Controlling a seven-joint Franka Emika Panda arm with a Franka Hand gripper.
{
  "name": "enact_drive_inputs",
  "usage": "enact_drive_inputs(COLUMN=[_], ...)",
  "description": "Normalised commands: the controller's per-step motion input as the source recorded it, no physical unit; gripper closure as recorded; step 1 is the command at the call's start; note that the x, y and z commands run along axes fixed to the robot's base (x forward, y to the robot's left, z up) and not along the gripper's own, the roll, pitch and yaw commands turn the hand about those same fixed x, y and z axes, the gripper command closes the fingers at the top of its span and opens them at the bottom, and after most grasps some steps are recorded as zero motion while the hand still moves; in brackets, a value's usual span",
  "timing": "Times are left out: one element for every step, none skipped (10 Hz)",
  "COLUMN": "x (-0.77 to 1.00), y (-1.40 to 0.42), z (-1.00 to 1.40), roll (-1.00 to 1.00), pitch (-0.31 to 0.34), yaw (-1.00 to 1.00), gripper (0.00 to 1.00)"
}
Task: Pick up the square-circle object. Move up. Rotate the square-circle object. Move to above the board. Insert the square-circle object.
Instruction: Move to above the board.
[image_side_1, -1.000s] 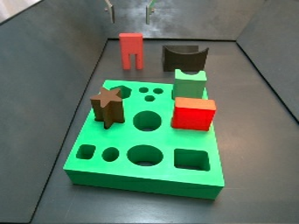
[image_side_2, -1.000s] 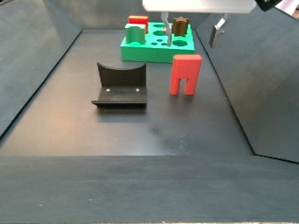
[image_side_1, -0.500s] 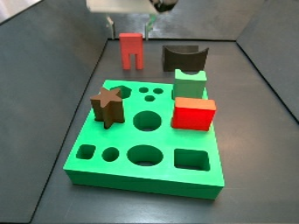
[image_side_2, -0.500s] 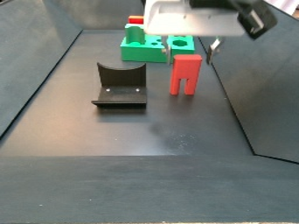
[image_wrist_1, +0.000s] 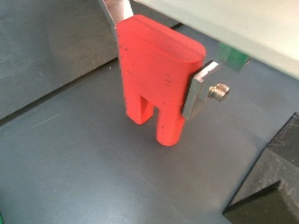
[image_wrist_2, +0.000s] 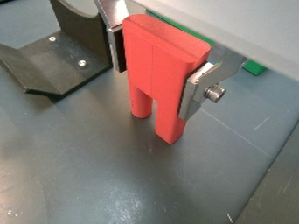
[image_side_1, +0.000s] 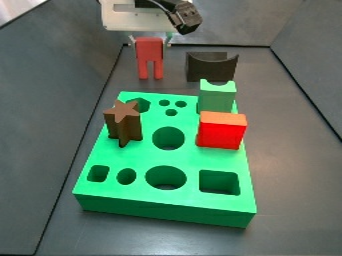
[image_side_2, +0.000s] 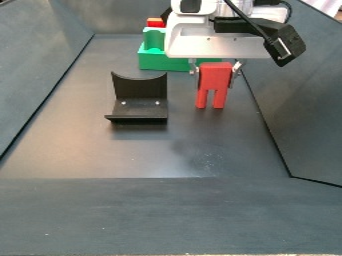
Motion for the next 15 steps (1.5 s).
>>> enact_drive_inputs(x=[-0.2,-0.2,-0.17,-0.16,-0.14,-0.14,-0.13,-0.12,-0.12,-0.11,-0.1,-0.09,-0.05,-0.03,0.0], y=[-0.13,-0.12,-0.11,-0.1,-0.1,-0.1,-0.09,-0.09,-0.08,-0.07,-0.07,-0.06,-0.04,-0.02,-0.01], z=[1.0,1.0,1.0,1.0,1.0,1.0,1.0,1.0,1.0,1.0,1.0,0.9,0.67,0.5,0.27], roll=[0.24,0.25,0.25,0.26,0.26,0.25,0.23,0.2,0.18,0.17,0.16,0.16,0.15,0.15,0.15], pitch=[-0.118,-0.104,-0.053,-0.004,0.041,0.051,0.044,0.033,0.022,0.018,0.016,0.019,0.028,0.04,0.062], yaw=[0.25,0.21,0.13,0.1,0.07,0.06,0.05,0.05,0.05,0.04,0.05,0.05,0.05,0.04,0.04], gripper=[1.0,1.0,1.0,1.0,1.0,1.0,1.0,1.0,1.0,1.0,1.0,1.0,1.0,1.0,1.0])
